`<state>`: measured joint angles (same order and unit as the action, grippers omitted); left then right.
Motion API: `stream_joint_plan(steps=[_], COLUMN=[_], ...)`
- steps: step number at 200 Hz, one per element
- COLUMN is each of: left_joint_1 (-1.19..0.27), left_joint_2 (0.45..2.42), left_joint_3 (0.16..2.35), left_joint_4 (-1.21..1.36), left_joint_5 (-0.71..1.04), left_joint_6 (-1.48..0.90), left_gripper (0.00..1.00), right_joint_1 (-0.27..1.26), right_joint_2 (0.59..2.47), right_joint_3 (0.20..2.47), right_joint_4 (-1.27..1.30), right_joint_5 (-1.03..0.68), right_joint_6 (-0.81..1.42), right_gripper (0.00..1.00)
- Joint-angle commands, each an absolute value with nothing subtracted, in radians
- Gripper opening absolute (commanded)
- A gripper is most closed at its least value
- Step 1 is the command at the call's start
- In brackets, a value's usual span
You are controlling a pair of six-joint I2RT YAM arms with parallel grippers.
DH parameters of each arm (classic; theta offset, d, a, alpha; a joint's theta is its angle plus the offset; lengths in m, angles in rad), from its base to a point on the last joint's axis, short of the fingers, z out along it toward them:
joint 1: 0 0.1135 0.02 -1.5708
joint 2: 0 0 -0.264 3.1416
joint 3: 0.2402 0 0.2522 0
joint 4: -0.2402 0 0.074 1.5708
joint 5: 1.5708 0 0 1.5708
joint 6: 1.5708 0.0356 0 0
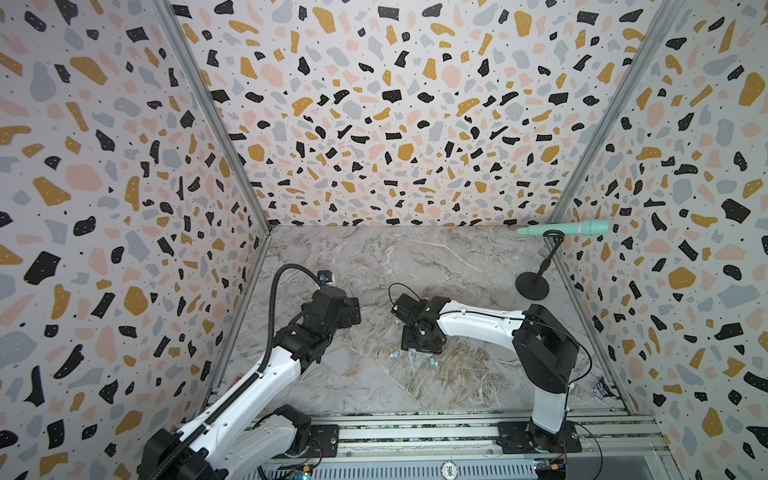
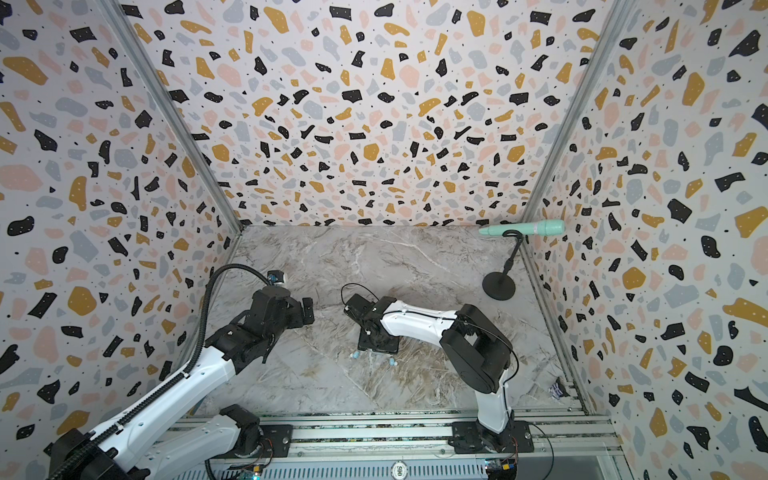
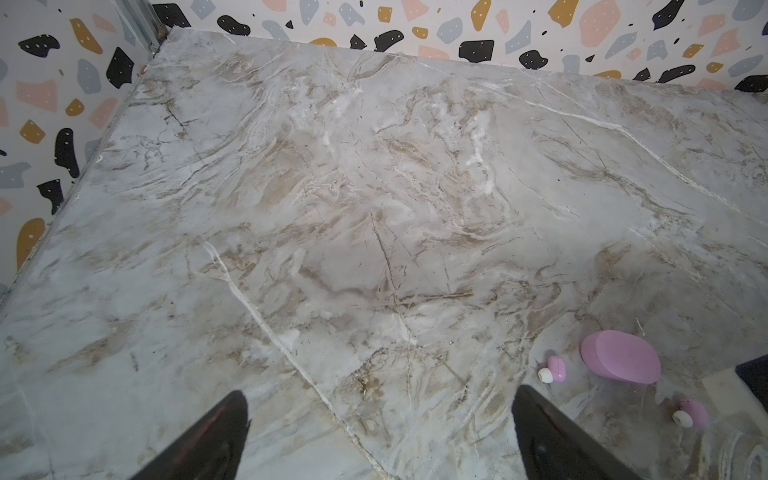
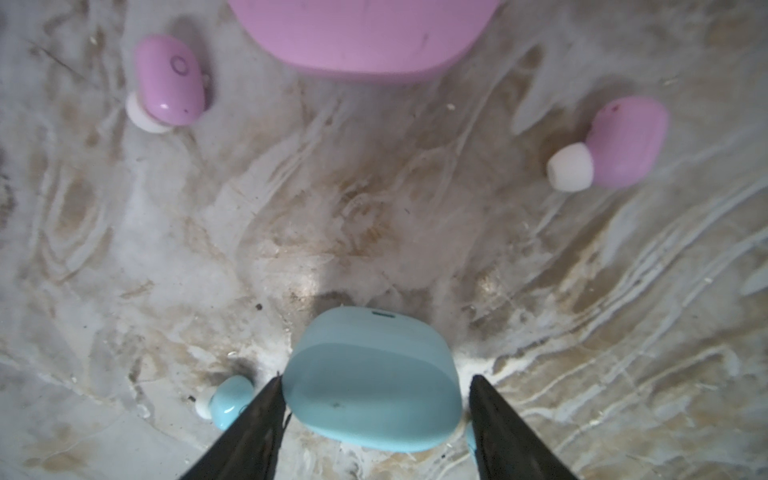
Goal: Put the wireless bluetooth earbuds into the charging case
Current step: 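Lower the right gripper and close it on the light-blue case, then lift the light-blue case with the right gripper while the left gripper reaches toward it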
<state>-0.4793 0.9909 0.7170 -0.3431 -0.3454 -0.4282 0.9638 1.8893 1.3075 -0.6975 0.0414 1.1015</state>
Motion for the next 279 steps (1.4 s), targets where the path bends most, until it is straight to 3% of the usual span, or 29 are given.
stream_joint_plan(steps=[1,97,130,142,153,207,279], left_joint_1=[-0.483,-0.483,-0.483,-0.483,-0.483,-0.494,-0.530], left_joint_2=[0.994,1.000,1.002,1.000,0.990,0.867,0.712], left_joint_3=[0.751,0.752,0.752,0.752,0.748,0.673,0.554], left_joint_4=[-0.343,-0.344,-0.345,-0.344,-0.334,-0.214,0.016], left_joint_5=[-0.345,-0.347,-0.348,-0.337,-0.322,-0.288,-0.211], left_joint_6=[-0.409,-0.409,-0.407,-0.402,-0.397,-0.360,-0.167], left_gripper=[1.00,1.00,1.00,1.00,1.00,1.00,1.00], right_joint_1=[0.960,0.962,0.963,0.963,0.962,0.937,0.812], right_joint_2=[1.902,1.879,1.859,1.842,1.823,1.681,1.543], right_joint_3=[1.299,1.292,1.299,1.299,1.298,1.287,1.252], right_joint_4=[-0.712,-0.715,-0.721,-0.716,-0.710,-0.617,-0.430], right_joint_5=[0.054,0.076,0.100,0.107,0.116,0.151,-0.082], right_joint_6=[1.096,1.100,1.083,1.065,1.042,0.859,0.548], right_gripper=[0.70,0.57,0.36,0.22,0.00,0.00,0.00])
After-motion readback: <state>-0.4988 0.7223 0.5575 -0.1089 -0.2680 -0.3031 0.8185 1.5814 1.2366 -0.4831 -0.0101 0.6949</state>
